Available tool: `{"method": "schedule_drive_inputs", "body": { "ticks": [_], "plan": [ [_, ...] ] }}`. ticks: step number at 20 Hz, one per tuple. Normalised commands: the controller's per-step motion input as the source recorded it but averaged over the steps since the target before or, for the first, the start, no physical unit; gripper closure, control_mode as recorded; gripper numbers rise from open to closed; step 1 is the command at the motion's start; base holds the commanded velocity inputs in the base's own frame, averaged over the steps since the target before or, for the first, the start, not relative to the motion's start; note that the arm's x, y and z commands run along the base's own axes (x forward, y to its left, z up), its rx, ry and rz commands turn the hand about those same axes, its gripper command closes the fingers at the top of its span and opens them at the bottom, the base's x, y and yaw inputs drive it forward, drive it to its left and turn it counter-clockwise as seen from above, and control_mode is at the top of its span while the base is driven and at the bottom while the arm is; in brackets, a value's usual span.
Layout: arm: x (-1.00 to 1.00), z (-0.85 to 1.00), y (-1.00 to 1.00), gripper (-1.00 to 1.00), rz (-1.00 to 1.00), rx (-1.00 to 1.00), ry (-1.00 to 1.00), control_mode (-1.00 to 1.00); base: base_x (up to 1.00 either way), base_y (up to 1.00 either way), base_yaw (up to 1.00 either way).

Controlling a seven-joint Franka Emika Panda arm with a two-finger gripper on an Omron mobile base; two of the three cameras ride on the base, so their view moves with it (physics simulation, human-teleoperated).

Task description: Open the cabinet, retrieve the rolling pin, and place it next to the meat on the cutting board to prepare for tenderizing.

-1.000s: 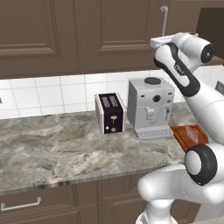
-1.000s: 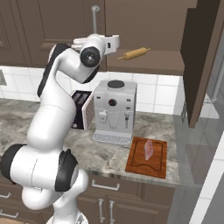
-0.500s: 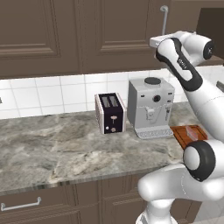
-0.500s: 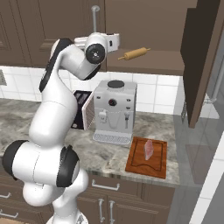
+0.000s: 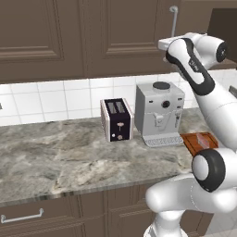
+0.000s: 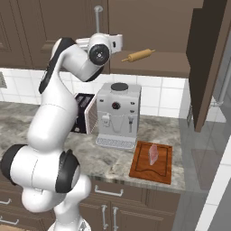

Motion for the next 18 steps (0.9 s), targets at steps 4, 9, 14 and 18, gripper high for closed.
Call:
{"method": "schedule_drive_inputs", "body": {
  "ticks": [4,9,14,18],
  "plan": [
    [0.0,-0.06,0.23,1.0,0.02,0.0,0.0,-1.0,0.0,0.0,0.0],
    [-0.09,-0.05,0.4,1.0,0.03,0.0,0.0,-1.0,0.0,0.0,0.0],
    [-0.24,-0.05,0.42,1.0,0.04,0.01,0.0,-1.0,0.0,0.0,0.0],
    [-0.38,-0.04,0.39,1.0,0.04,0.02,0.0,-1.0,0.0,0.0,0.0]
  ]
}}
